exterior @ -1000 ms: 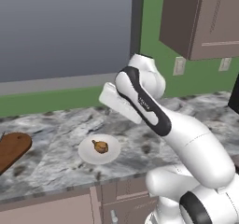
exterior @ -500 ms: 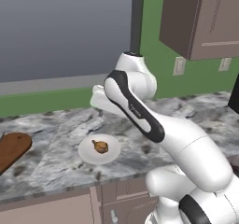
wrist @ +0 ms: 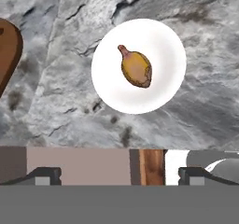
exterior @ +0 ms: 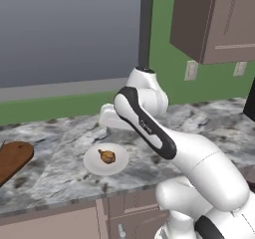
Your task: Pick up the knife from the drawer and place it on the cutting board. Then place the meat from the plate to the cutting board.
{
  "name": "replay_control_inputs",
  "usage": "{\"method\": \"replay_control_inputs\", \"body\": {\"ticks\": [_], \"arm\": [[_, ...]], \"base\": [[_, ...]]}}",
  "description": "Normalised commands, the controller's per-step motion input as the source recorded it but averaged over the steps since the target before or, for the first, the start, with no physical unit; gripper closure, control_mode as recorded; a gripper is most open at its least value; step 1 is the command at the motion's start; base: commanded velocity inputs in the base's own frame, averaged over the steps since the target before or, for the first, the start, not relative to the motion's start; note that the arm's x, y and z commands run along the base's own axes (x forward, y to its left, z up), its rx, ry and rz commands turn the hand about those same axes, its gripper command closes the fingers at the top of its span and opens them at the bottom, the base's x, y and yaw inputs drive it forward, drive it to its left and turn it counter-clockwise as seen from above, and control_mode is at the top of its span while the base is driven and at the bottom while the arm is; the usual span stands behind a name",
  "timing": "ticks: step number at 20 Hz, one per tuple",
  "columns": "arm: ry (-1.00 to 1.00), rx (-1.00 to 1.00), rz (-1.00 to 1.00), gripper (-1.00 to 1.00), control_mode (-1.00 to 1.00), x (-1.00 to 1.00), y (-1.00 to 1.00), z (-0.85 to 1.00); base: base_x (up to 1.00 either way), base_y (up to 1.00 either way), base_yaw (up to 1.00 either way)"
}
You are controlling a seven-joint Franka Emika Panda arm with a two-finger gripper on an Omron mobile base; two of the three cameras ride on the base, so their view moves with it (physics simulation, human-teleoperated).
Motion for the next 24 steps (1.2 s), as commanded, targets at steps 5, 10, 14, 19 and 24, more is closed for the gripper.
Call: {"method": "replay_control_inputs", "body": {"ticks": [5,10,14,19,24], "arm": [[-0.04,-0.02,0.34,-1.0,-1.0,0.18,0.0,-0.39],[-0.03,-0.05,0.16,-1.0,-1.0,0.27,0.02,-0.28],[-0.05,-0.08,0.14,-1.0,-1.0,0.32,0.06,-0.36],[-0.04,-0.08,0.15,-1.0,-1.0,0.38,0.03,-0.38],[0.0,-0.05,0.13,-1.0,-1.0,0.24,0.01,-0.41]], "base": [[0.0,0.0,0.0],[0.0,0.0,0.0],[0.0,0.0,0.0],[0.0,0.0,0.0],[0.0,0.0,0.0]]}}
